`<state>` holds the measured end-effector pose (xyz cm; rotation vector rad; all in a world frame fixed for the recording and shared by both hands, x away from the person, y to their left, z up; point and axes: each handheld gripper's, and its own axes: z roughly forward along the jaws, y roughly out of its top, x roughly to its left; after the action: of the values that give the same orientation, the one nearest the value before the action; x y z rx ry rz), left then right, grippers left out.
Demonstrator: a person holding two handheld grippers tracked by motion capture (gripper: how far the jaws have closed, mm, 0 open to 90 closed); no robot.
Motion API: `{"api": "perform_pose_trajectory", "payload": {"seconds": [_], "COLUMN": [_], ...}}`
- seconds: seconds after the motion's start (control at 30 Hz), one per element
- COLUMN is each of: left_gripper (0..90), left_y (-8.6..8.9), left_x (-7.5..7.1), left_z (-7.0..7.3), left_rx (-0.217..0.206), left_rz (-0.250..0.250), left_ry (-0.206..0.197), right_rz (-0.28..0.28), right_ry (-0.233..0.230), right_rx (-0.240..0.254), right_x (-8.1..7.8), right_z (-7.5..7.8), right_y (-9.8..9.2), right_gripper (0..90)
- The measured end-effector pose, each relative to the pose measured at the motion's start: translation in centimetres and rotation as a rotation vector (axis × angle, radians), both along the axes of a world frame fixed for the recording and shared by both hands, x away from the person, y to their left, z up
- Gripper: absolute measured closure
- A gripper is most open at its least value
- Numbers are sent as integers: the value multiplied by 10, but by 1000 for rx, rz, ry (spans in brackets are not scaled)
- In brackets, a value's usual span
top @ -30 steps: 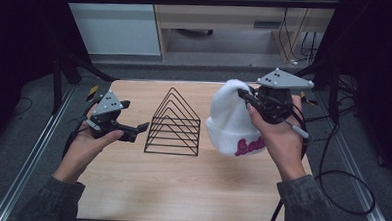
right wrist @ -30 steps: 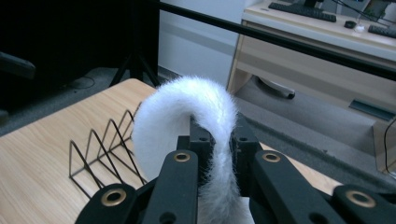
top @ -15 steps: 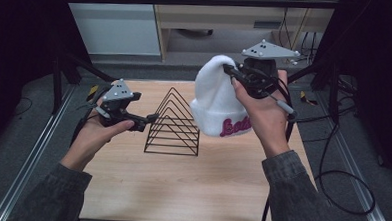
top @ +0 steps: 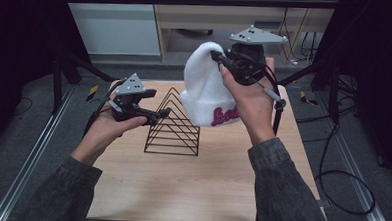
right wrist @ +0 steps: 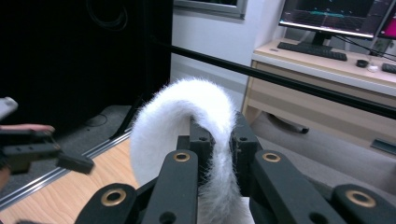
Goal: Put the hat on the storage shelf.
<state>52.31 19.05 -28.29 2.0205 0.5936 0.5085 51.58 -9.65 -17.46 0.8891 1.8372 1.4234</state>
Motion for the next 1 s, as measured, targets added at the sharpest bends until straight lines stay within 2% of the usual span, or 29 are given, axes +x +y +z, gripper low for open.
{"api": "perform_pose_trajectory", "payload": {"seconds": [0.07,0.13,0.17,0.2,0.3,0.53,0.57,0.7,0.8,0.83,0.87,0.9,0.93,0.97,1.0], "left_gripper": [191,189,185,179,167,141,142,179,273,404,404,539,601,601,653], "left_y": [-4,-8,-10,-12,-12,-12,-12,-15,-17,-17,-18,-17,-17,-17,-17], "left_x": [2,4,5,8,11,21,24,26,27,27,28,28,28,29,29], "left_z": [-1,-2,-2,-4,-6,-14,-17,-20,-21,-20,-20,-20,-20,-19,-19], "left_rx": [2,24,38,40,50,47,41,35,22,18,10,-3,-3,-8,-17], "left_rz": [-16,-21,-20,-14,-4,5,0,-25,-46,-51,-54,-48,-48,-46,-45], "left_ry": [7,3,4,12,17,49,65,76,83,84,84,83,83,84,88], "right_rz": [9,19,22,30,43,79,83,95,104,109,109,109,108,108,106], "right_ry": [1,4,4,3,8,10,14,19,22,22,22,22,23,23,23], "right_rx": [-3,-5,-6,-10,-15,-17,-14,-11,-10,-9,-9,-7,-10,-10,-12], "right_x": [2,4,5,6,6,4,4,4,4,4,4,4,5,5,5], "right_z": [1,2,3,7,10,19,19,19,18,17,17,16,16,16,15], "right_y": [5,12,14,20,25,38,39,42,43,43,43,42,41,41,40], "right_gripper": [834,834,834,833,833,832,833,832,833,832,832,832,832,832,832]}}
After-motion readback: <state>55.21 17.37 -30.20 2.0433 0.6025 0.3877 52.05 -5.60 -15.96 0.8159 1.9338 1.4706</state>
